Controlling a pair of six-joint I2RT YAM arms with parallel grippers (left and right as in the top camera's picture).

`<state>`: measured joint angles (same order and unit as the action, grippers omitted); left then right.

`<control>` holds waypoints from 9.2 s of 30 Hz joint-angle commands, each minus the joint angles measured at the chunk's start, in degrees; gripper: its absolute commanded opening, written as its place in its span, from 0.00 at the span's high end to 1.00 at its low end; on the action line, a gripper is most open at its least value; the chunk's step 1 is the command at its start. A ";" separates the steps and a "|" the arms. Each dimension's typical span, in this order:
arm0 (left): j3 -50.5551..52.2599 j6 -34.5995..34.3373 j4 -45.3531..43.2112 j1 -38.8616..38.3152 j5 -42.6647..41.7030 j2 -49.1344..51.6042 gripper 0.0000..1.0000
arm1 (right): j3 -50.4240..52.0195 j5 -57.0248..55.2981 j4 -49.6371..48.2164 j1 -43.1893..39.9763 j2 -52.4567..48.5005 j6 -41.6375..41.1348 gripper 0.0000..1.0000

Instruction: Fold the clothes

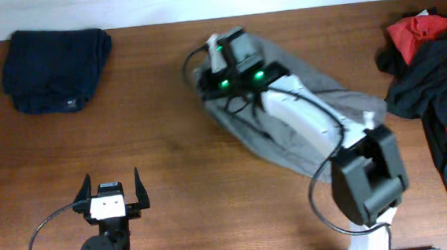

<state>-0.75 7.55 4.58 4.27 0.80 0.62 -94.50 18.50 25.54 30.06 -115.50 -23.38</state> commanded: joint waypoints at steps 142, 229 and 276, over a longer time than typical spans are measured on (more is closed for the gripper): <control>0.24 0.74 -0.31 0.28 0.50 -0.33 0.01 | 15.67 -7.39 25.16 -37.97 24.76 4.90 0.01; -50.10 -9.92 9.62 0.28 -31.87 80.04 0.01 | 23.23 -22.21 52.28 -31.95 23.37 -3.10 0.96; -57.20 -6.23 31.56 -2.73 -31.17 92.48 0.99 | 23.17 -21.75 47.93 -31.89 23.45 -2.49 0.96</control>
<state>-53.89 0.97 33.56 1.67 -30.87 92.90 -70.37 -1.72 73.58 -2.13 -92.95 -25.52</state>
